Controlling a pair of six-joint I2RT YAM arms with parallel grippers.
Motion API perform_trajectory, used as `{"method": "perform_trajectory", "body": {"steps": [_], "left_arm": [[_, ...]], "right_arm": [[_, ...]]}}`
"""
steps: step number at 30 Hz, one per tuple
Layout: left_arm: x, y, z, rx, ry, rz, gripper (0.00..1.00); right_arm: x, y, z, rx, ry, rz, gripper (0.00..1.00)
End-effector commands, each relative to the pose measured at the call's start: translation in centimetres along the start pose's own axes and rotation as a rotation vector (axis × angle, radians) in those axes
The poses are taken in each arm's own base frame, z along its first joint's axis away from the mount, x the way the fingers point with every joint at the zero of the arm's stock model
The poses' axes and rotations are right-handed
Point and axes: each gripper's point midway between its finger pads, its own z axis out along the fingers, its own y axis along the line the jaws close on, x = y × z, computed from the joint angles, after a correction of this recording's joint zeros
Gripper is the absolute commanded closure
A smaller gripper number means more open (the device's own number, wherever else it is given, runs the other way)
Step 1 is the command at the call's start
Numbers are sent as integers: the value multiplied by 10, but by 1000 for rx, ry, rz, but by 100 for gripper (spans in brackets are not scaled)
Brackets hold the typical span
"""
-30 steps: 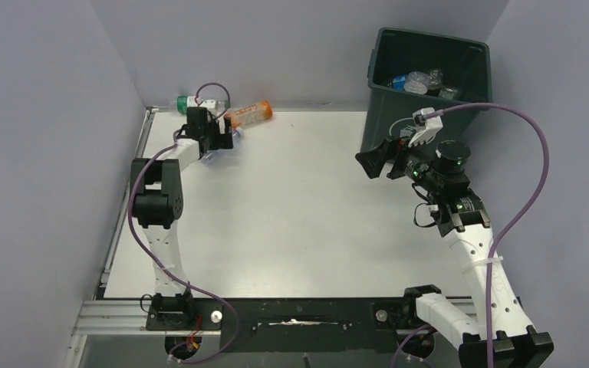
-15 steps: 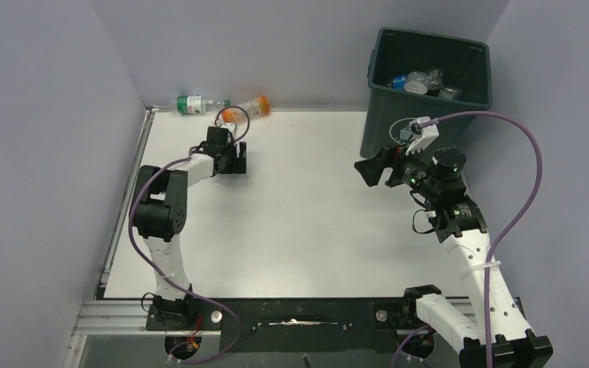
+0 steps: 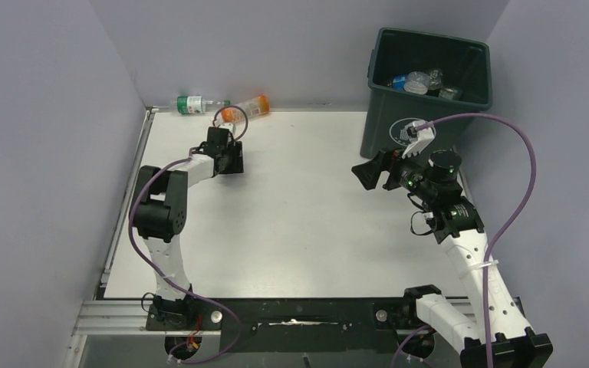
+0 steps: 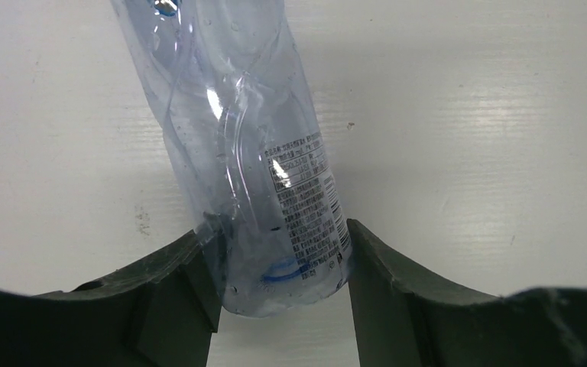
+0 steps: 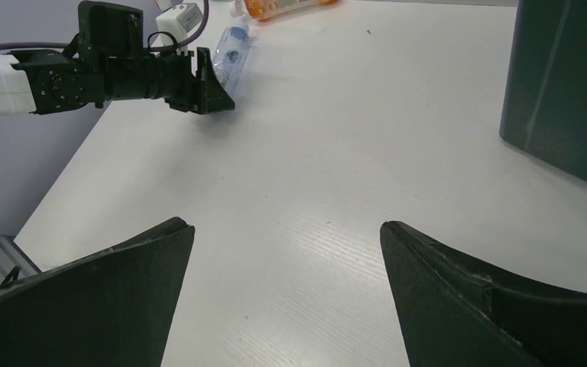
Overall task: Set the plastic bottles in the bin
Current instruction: Pick up the plastic bottle at the center of the board.
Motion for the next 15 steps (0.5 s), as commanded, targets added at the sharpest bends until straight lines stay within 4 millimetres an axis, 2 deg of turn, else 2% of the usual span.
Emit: {"method": "perform_trajectory", "body": {"steps": [1,9,15], "left_arm": [[-27,-15,-28,38,-84,-25,65],[-20,-54,-68,144,-108,13,65],[-9,-103,-104,331,-115,76,65]], "right_arm": [[-11,10,1,-37,-49,-23,1],[-5,20,13,-62,-23,-15,1],[-3,31,23,-96,-2,-5,1]]}}
